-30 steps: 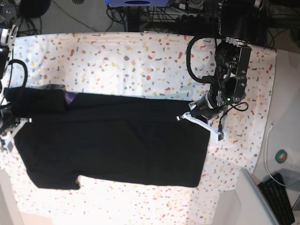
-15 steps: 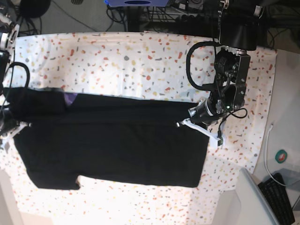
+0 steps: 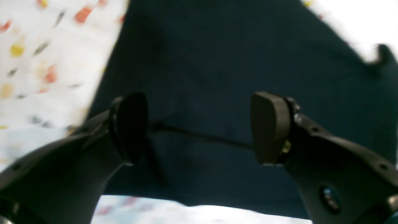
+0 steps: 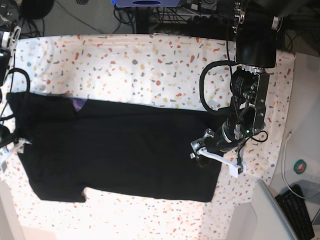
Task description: Layout the t-shirt on the table in an organized manner, then fold the t-shirt properly
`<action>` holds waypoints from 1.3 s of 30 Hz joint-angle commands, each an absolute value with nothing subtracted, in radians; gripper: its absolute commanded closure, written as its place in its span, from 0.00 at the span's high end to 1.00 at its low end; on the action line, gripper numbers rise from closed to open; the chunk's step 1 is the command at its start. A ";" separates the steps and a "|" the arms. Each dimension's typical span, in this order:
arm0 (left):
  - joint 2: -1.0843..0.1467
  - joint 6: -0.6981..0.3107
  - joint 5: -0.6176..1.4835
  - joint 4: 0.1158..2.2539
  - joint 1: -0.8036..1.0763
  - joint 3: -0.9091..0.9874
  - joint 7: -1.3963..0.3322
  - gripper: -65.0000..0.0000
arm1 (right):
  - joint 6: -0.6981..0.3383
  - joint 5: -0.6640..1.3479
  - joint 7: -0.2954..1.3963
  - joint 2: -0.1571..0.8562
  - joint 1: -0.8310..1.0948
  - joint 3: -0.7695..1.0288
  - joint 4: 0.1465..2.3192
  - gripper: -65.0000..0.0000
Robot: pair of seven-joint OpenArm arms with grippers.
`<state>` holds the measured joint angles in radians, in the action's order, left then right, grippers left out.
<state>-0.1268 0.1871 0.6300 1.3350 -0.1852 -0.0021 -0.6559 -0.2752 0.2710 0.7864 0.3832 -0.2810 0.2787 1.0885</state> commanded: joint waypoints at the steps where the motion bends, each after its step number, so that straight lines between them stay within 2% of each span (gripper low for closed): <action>1: -0.130 0.182 0.651 1.386 -0.156 0.024 -0.644 0.74 | -0.277 0.277 0.776 0.403 -0.269 0.285 1.147 0.56; 3: -0.130 0.180 0.664 1.438 -0.088 0.054 -0.644 0.69 | -0.277 0.278 0.776 0.387 -0.199 0.283 1.245 0.56; 4: -0.128 0.180 0.662 1.458 -0.047 0.071 -0.644 0.60 | -0.277 0.277 0.776 0.374 -0.159 0.283 1.307 0.56; 7: -0.128 0.177 0.657 1.491 0.061 0.091 -0.630 0.19 | -0.277 0.274 0.769 0.346 -0.058 0.283 1.420 0.56; 9: -0.130 0.177 0.657 1.498 0.107 0.088 -0.570 0.00 | -0.277 0.274 0.769 0.329 -0.039 0.285 1.435 0.56; 15: -0.128 0.176 0.664 1.466 0.162 0.088 -0.412 0.00 | -0.277 0.274 0.771 0.318 -0.028 0.280 1.435 0.56; 32: -0.070 0.176 0.659 1.368 0.111 0.024 -0.414 0.00 | -0.277 0.274 0.774 0.318 -0.030 0.282 1.435 0.56; 39: -0.067 0.179 0.659 1.305 0.015 -0.035 -0.415 0.00 | -0.277 0.274 0.774 0.318 -0.030 0.280 1.435 0.56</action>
